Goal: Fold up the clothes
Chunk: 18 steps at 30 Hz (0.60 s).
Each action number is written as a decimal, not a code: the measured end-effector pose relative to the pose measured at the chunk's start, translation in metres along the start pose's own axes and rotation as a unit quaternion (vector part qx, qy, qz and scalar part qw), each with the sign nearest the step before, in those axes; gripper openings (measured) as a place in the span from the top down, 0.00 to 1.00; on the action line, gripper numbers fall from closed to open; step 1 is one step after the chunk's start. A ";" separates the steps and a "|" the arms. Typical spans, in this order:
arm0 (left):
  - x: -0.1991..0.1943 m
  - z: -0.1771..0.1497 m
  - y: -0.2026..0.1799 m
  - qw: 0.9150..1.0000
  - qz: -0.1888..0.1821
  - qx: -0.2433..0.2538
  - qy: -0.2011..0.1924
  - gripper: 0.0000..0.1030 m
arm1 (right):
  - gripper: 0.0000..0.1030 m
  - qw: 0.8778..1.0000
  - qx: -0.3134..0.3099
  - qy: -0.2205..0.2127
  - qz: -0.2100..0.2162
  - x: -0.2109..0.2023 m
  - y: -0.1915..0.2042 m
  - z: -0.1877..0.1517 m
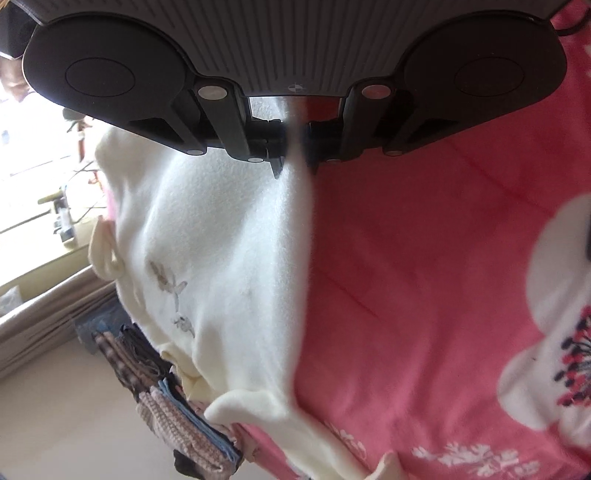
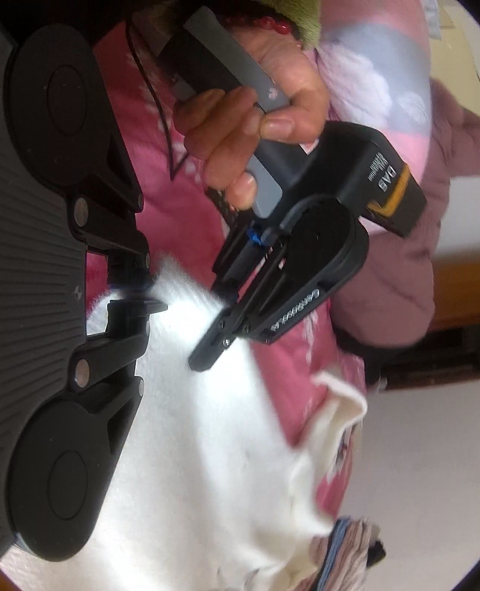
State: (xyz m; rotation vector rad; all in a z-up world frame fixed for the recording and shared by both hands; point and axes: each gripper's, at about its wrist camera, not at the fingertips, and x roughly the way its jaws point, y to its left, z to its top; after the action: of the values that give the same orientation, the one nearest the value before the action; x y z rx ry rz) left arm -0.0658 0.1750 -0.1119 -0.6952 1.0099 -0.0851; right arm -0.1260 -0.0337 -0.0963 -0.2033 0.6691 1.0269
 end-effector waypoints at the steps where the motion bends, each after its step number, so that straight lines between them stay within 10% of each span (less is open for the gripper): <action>1: 0.004 0.000 0.000 1.000 0.009 0.005 0.001 0.93 | 0.94 1.000 -0.003 0.006 0.003 0.004 0.002 0.000; 8: 0.034 -0.002 -0.004 0.995 0.062 0.077 0.008 0.88 | 0.91 0.993 0.090 0.072 0.013 0.056 -0.027 -0.011; 14: 0.025 -0.010 -0.029 0.980 0.099 0.172 -0.004 0.72 | 0.53 0.977 0.209 0.028 0.022 0.016 -0.063 -0.019; 18: 0.016 -0.012 -0.038 0.971 0.127 0.203 -0.023 0.69 | 0.50 0.961 0.275 -0.028 -0.023 -0.048 -0.093 -0.036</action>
State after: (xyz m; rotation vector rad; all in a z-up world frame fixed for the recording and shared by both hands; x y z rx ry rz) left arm -0.0578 0.1335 -0.1063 -0.1918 0.9910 -0.0500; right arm -0.0791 -0.1329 -0.1094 0.2945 0.8675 0.7638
